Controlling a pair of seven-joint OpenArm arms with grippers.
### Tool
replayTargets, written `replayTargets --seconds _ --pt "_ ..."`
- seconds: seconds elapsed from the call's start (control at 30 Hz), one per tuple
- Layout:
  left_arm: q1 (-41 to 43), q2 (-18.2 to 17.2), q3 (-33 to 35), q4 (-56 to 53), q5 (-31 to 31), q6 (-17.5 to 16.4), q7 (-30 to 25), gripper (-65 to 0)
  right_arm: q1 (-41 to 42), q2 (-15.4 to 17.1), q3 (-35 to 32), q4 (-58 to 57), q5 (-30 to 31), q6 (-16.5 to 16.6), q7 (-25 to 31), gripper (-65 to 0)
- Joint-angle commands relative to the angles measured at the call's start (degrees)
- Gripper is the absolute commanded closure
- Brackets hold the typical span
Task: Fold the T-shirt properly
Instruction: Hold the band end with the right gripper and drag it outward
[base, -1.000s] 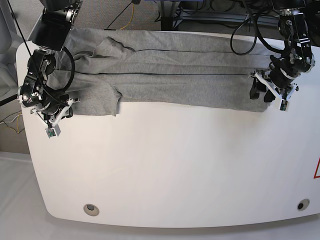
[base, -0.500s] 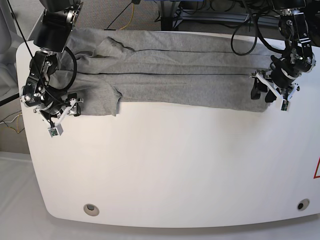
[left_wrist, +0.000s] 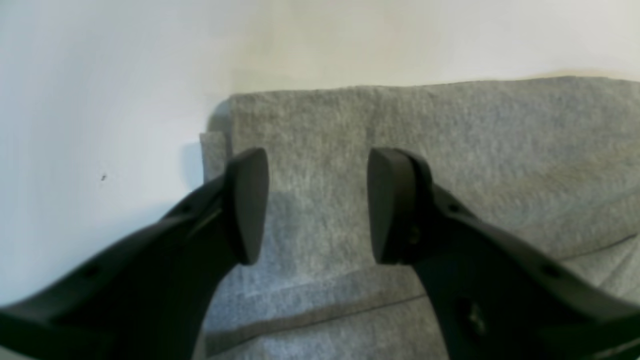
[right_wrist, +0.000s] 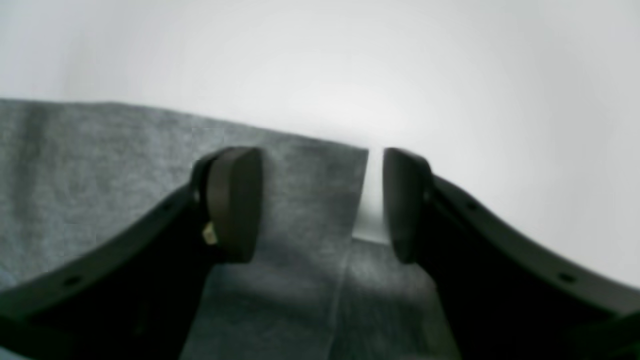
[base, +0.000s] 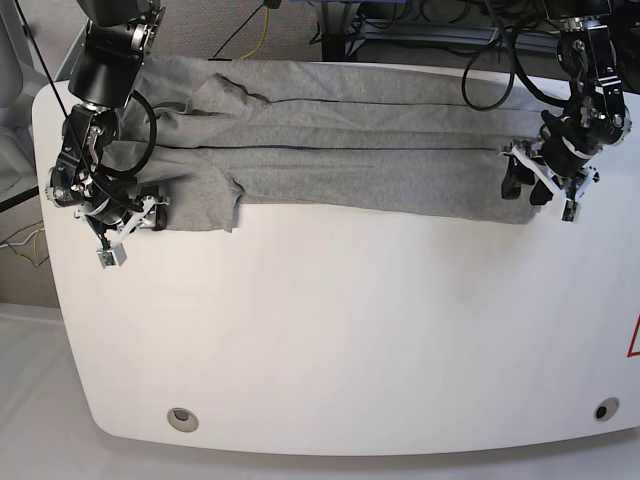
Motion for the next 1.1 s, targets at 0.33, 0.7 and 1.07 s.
replayTargets --seconds 0.33,0.7,1.07 --pt "-0.5 -0.9 -0.4 1.2 -0.8 -0.1 -1.0 -29.1 0.8 0.7 -3.0 0.3 0.1 0.3 0.1 -8.7" --pt "-0.5 -0.8 -0.4 1.2 -0.8 -0.1 -1.0 -29.1 0.8 0.7 -3.4 0.3 0.2 0.3 -0.1 -1.9" --pt "-0.5 -0.8 -0.4 1.1 -0.8 -0.1 -1.0 -29.1 0.8 1.2 -3.1 3.0 0.3 0.3 -1.0 -1.8"
